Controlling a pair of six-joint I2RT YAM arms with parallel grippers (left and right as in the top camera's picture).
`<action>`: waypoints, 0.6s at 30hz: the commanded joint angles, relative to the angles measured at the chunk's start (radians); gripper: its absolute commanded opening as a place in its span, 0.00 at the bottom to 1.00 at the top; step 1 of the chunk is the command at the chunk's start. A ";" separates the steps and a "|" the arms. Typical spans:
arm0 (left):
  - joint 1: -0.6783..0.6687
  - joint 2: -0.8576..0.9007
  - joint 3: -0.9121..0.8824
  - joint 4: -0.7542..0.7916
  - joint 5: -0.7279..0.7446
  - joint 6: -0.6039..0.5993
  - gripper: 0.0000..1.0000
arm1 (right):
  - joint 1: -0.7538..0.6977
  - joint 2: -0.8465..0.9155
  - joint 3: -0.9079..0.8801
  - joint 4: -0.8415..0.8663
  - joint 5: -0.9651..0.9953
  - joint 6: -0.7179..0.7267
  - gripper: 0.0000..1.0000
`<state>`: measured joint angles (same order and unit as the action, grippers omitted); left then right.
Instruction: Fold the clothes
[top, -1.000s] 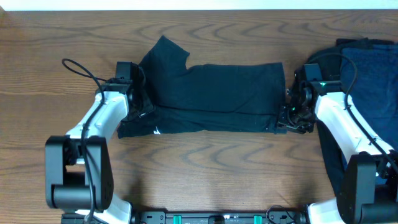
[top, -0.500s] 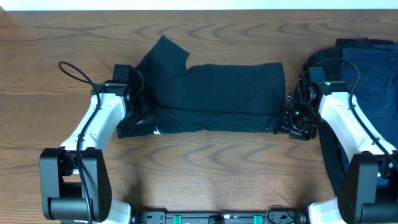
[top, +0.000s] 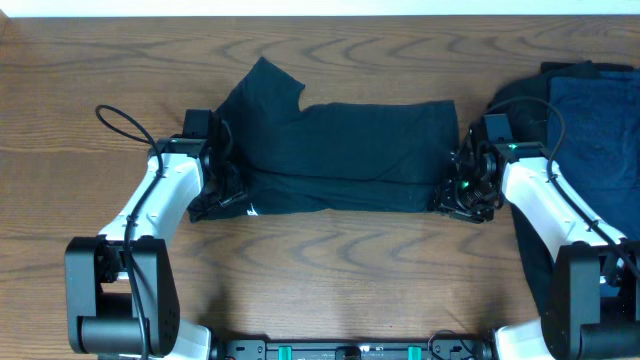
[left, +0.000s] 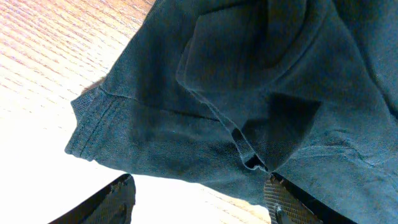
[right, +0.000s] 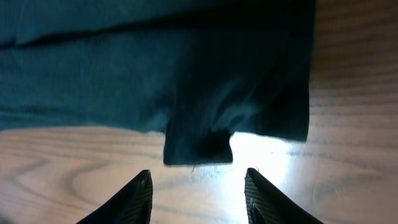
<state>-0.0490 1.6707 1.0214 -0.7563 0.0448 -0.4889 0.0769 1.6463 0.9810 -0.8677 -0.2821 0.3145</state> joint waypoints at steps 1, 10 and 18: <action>-0.002 -0.002 -0.008 -0.001 -0.013 -0.010 0.68 | 0.004 0.008 -0.035 0.032 -0.013 0.061 0.47; -0.002 -0.002 -0.008 -0.002 -0.012 -0.010 0.68 | 0.004 0.008 -0.103 0.148 -0.014 0.142 0.46; -0.002 -0.002 -0.008 -0.002 -0.012 -0.010 0.68 | 0.001 0.007 -0.103 0.209 -0.014 0.155 0.27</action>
<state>-0.0490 1.6707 1.0214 -0.7551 0.0448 -0.4942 0.0769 1.6463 0.8822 -0.6674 -0.2901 0.4561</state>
